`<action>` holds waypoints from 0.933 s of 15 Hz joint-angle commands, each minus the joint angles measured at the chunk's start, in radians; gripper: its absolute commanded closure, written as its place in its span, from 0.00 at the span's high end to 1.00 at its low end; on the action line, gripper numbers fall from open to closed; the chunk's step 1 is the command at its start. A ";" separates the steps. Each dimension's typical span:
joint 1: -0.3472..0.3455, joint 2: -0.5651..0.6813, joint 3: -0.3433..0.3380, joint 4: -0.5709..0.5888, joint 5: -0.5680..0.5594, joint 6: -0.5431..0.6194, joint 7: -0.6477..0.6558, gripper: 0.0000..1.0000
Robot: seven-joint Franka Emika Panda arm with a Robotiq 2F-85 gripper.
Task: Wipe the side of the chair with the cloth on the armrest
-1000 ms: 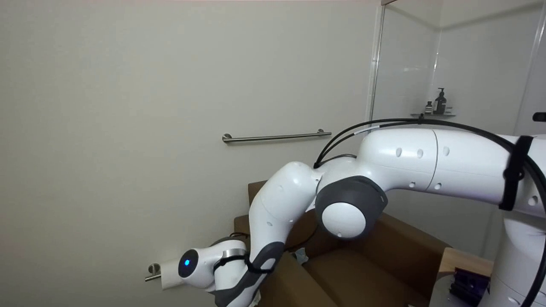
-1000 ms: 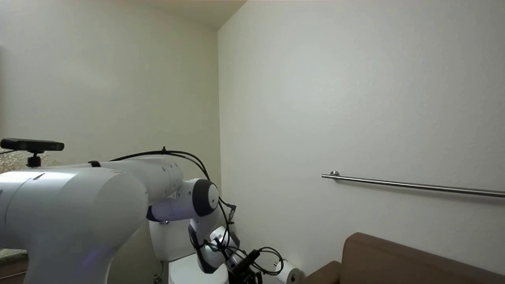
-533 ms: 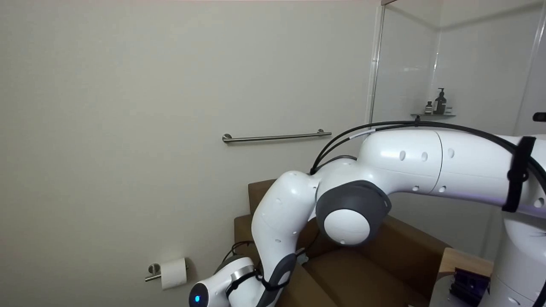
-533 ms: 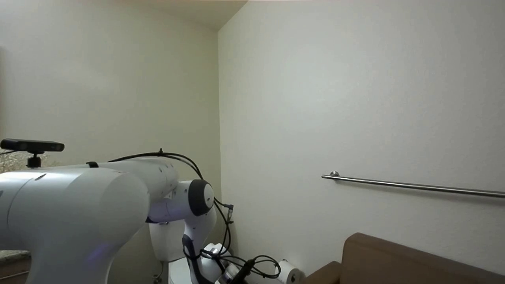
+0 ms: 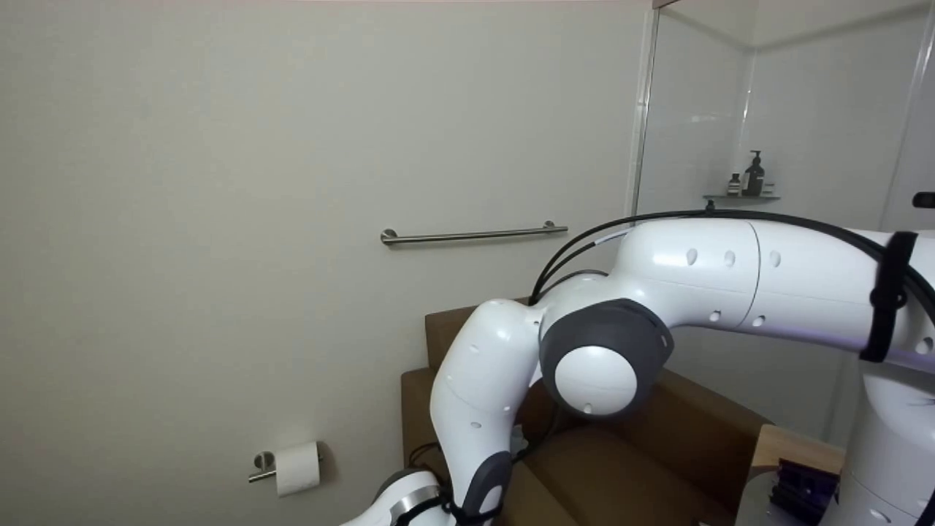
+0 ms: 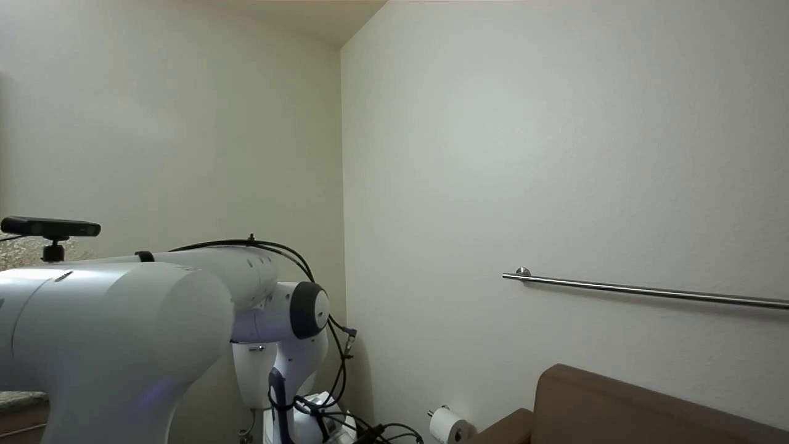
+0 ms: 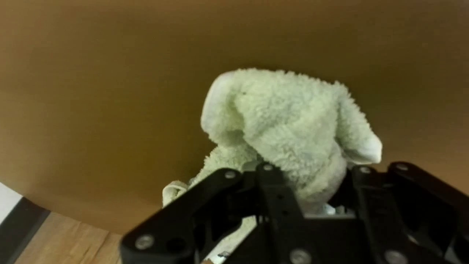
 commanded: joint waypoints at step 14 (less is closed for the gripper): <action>-0.102 -0.161 0.215 0.011 0.126 -0.540 -0.402 0.08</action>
